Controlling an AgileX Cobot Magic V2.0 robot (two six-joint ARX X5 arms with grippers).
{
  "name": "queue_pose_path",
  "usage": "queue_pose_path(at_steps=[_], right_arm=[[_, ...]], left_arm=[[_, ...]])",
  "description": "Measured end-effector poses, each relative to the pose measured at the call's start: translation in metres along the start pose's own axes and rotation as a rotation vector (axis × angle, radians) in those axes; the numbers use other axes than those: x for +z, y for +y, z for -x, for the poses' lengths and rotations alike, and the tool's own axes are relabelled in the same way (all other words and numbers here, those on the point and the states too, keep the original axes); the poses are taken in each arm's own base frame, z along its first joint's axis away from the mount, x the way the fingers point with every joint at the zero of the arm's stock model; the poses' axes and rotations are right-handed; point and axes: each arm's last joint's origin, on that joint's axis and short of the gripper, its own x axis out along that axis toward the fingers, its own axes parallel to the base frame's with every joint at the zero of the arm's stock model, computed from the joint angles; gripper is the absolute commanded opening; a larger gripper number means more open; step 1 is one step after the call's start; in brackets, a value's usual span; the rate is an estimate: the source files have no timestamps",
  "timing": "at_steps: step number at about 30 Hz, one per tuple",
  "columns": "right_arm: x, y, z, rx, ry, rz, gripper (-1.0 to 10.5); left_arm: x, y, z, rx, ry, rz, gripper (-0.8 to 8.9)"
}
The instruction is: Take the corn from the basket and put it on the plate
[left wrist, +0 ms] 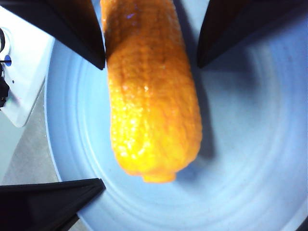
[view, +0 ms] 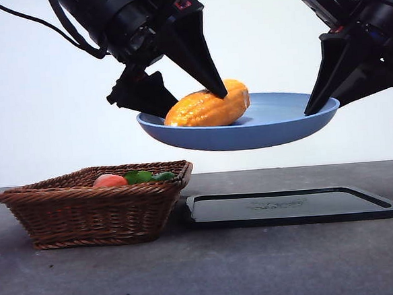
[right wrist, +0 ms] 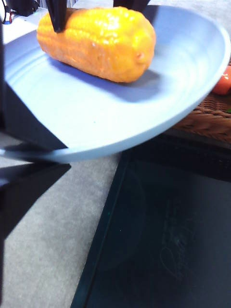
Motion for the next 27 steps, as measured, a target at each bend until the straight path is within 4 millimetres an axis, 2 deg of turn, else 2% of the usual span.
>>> queue_pose_path(at_steps=[5, 12, 19, 27], right_arm=[[0.000, 0.000, 0.000, -0.001, -0.002, 0.000, 0.0], [0.004, -0.007, 0.002, -0.006, -0.025, -0.014, 0.0], [0.015, -0.035, -0.006, -0.041, -0.021, -0.094, 0.0], [0.048, -0.066, -0.013, -0.077, -0.041, -0.166, 0.0]], left_arm=[[0.001, -0.005, 0.008, 0.000, -0.021, -0.011, 3.13], [0.003, -0.024, 0.044, -0.002, -0.118, -0.062, 3.13], [0.000, -0.042, 0.082, -0.001, -0.221, -0.105, 3.13], [-0.010, -0.067, 0.127, -0.009, -0.349, -0.159, 3.13]])
